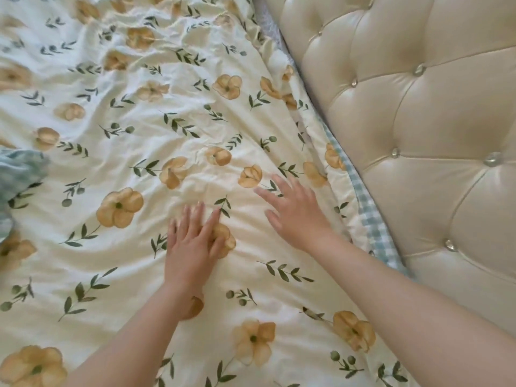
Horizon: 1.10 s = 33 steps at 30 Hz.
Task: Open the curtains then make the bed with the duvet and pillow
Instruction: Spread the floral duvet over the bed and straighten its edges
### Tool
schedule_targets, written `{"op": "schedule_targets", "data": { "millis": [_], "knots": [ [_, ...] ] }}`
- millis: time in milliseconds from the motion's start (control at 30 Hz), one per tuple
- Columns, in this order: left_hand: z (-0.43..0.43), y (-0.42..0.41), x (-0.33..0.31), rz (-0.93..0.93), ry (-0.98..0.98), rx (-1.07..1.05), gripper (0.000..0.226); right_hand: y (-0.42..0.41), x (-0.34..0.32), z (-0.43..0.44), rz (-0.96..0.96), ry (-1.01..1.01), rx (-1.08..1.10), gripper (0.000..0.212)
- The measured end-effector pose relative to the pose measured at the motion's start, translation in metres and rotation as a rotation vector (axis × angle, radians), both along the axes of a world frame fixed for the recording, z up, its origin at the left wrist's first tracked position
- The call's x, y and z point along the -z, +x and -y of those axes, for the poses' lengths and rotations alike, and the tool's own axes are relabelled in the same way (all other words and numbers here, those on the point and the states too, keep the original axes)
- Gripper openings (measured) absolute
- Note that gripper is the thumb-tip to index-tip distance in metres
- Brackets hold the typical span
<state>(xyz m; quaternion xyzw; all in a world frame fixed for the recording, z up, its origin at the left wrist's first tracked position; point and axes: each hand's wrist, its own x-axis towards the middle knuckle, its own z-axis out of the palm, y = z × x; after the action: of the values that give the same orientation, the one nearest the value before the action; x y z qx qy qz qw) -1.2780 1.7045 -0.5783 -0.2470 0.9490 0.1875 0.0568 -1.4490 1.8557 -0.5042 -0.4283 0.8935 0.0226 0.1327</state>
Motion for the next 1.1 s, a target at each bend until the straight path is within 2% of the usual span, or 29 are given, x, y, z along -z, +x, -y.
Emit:
{"op": "schedule_targets", "data": {
  "millis": [100,167,300,433,500,567,700,800,1000,1067,1100],
  "knots": [
    [0.028,-0.026,0.016,0.011,-0.09,-0.014,0.061,-0.046,0.031,0.023,0.032,0.175,0.057,0.051],
    [0.046,-0.047,0.026,-0.01,-0.148,-0.073,0.062,-0.084,0.045,0.028,-0.03,0.191,0.146,0.048],
    [0.084,-0.106,0.036,-0.039,-0.198,-0.162,0.061,-0.138,0.05,0.054,-0.292,0.011,0.083,0.039],
    [0.125,-0.161,0.039,-0.054,-0.211,-0.19,0.059,-0.204,0.044,0.101,-0.298,-0.203,0.127,0.038],
    [0.137,-0.177,0.039,-0.082,-0.243,-0.177,0.058,-0.24,0.039,0.125,-0.292,-0.242,0.182,0.036],
    [0.142,-0.185,0.042,-0.101,-0.284,-0.182,0.057,-0.275,0.039,0.152,-0.235,-0.199,0.198,0.038],
    [0.137,-0.186,0.047,-0.1,-0.302,-0.187,0.056,-0.325,0.042,0.199,0.004,-0.137,0.317,0.046],
    [0.14,-0.188,0.049,-0.096,-0.289,-0.176,0.057,-0.344,0.045,0.232,0.095,-0.085,0.392,0.059],
    [0.146,-0.189,0.053,-0.093,-0.28,-0.168,0.058,-0.361,0.043,0.276,0.172,-0.235,0.585,0.088],
    [0.147,-0.19,0.054,-0.094,-0.274,-0.165,0.058,-0.362,0.043,0.28,0.226,-0.285,0.574,0.085],
    [0.148,-0.189,0.055,-0.094,-0.272,-0.169,0.058,-0.361,0.045,0.286,0.182,-0.291,0.469,0.078]
  ]
}}
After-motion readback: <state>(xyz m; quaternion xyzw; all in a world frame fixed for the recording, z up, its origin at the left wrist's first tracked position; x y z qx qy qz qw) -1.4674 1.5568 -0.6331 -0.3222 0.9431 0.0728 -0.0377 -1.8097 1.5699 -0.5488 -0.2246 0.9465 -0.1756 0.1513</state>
